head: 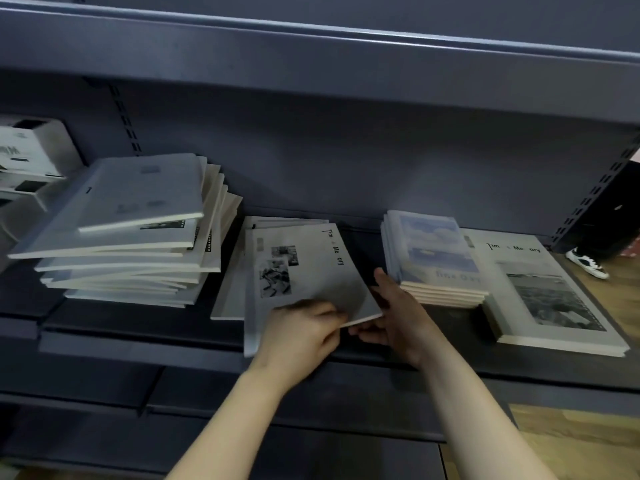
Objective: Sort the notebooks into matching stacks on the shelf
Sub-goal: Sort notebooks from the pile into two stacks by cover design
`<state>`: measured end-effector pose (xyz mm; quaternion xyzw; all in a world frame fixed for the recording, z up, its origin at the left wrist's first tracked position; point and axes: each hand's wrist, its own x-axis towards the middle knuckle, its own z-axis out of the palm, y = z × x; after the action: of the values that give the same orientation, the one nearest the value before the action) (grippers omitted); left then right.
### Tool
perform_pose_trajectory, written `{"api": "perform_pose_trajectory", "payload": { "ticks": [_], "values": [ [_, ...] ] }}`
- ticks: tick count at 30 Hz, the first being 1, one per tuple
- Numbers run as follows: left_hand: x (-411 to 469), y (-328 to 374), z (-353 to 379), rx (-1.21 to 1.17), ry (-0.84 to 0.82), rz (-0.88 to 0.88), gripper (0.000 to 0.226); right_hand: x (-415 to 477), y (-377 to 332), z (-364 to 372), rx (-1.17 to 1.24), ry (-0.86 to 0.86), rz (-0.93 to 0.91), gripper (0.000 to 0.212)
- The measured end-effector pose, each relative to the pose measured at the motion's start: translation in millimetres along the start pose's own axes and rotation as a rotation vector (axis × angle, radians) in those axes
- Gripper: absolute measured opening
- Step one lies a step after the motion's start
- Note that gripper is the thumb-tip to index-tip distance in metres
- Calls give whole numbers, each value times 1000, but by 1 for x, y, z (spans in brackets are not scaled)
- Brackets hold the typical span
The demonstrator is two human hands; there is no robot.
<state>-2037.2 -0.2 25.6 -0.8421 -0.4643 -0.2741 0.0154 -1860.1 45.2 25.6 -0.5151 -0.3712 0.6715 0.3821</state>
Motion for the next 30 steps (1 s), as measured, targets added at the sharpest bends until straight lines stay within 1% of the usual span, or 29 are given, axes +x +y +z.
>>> {"api": "perform_pose_trajectory", "payload": {
  "ticks": [2,4,7,9,13,16,21,23,26,30],
  "values": [
    [-2,8,1,-18,-15,59,21,-3,-1,0,-10,-23,3,33],
    [-3,14,2,-4,-22,89,19,-7,0,-3,-84,-41,-34,23],
    [-5,17,1,-20,-37,85,18,-14,4,-7,-163,-55,-137,26],
    [-4,15,-1,-28,-52,51,24,-19,6,-10,-150,-45,-215,29],
    [-2,11,-3,-11,-81,-13,48,-25,6,-18,-177,-35,-351,29],
    [-1,11,1,8,-96,-69,64,-30,-2,-33,-189,25,-415,30],
    [6,24,21,33,-96,-177,83,-43,-20,-71,-250,148,-502,33],
    [11,30,34,35,-127,-225,89,-49,-27,-92,-260,209,-522,32],
    [18,38,54,56,-184,-266,93,-62,-34,-128,-207,277,-511,29],
    [30,52,75,87,-242,-275,94,-80,-37,-177,-139,360,-483,23]
  ]
}}
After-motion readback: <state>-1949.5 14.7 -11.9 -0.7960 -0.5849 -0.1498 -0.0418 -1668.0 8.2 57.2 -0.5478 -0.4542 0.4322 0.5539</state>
